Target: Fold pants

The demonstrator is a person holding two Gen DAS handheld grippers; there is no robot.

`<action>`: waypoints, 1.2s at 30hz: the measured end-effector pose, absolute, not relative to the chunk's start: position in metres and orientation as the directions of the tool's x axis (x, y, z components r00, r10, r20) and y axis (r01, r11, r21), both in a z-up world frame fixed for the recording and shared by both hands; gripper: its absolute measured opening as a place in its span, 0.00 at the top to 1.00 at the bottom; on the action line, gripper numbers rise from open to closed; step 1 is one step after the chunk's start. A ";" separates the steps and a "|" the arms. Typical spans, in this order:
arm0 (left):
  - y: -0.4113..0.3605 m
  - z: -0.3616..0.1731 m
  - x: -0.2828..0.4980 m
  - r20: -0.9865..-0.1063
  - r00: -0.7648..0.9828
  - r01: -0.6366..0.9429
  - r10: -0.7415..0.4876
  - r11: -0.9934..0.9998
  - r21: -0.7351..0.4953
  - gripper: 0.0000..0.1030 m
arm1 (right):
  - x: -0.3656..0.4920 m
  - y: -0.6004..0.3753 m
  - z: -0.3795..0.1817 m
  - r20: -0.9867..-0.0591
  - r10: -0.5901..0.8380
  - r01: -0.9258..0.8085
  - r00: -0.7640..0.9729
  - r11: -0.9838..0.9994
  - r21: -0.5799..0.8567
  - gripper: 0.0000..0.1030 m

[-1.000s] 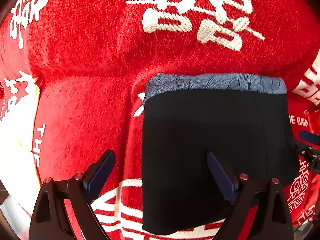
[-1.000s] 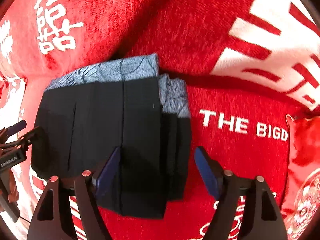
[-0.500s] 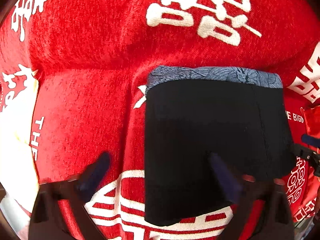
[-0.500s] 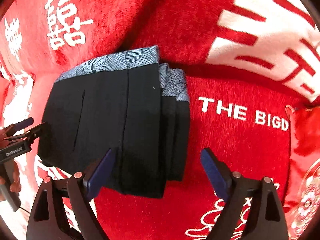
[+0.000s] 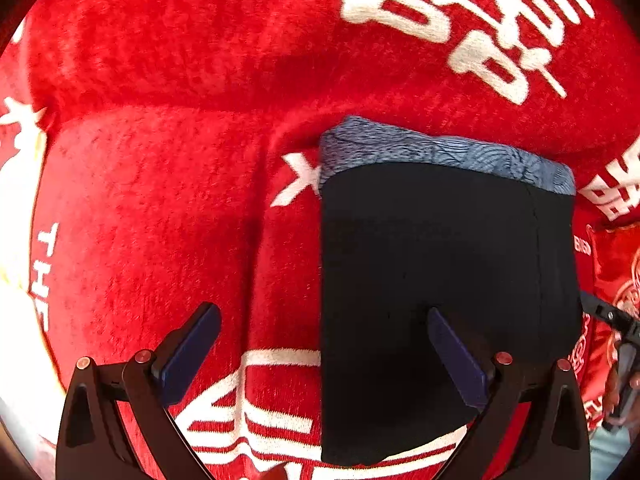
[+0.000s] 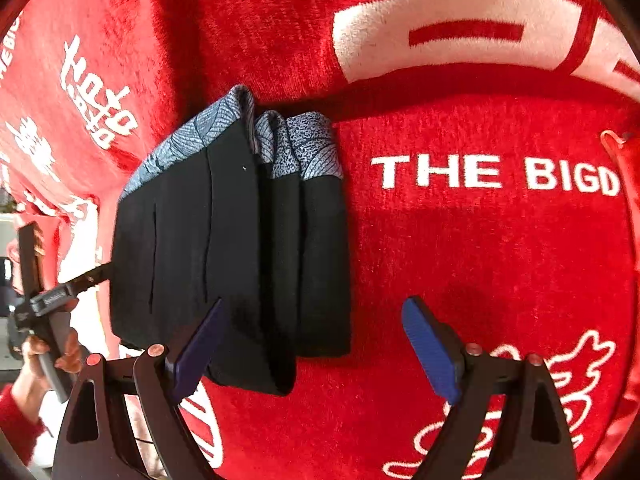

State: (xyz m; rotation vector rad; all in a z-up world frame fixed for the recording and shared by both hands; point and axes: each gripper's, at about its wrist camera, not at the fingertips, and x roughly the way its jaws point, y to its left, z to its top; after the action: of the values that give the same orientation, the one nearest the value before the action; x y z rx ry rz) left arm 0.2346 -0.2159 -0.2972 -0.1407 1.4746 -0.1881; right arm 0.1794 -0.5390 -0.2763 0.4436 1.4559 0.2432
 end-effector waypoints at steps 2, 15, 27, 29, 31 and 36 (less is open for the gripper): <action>-0.218 -0.300 0.236 -0.969 0.085 0.071 -0.234 0.971 -0.228 0.00 | 0.181 -0.545 -0.282 -0.879 0.467 0.110 0.092 0.873 0.475 0.12; -0.215 -0.323 0.263 -0.942 0.020 0.154 -0.336 0.932 -0.329 0.00 | 0.212 -0.566 -0.326 -0.754 0.655 0.118 0.048 0.746 0.656 0.12; -0.230 -0.356 0.279 -0.876 -0.048 0.136 -0.479 0.866 -0.481 0.00 | 0.240 -0.606 -0.347 -0.601 0.799 0.099 -0.008 0.599 0.795 0.05; -0.238 -0.350 0.275 -0.879 -0.017 0.131 -0.476 0.871 -0.474 0.11 | 0.245 -0.604 -0.346 -0.652 0.758 0.095 -0.021 0.651 0.753 0.20; -0.243 -0.335 0.271 -0.889 0.020 0.149 -0.458 0.880 -0.450 0.22 | 0.246 -0.611 -0.339 -0.705 0.708 0.089 -0.033 0.705 0.703 0.41; -0.255 -0.303 0.259 -0.901 0.057 0.186 -0.429 0.892 -0.413 0.44 | 0.239 -0.633 -0.317 -0.693 0.721 0.116 0.015 0.687 0.718 0.60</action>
State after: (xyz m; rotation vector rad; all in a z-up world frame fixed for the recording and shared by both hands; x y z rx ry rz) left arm 0.2586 -0.2553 -0.3027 -0.2059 1.4420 -0.4711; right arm 0.2393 -0.6327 -0.3173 0.7231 1.5074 0.5415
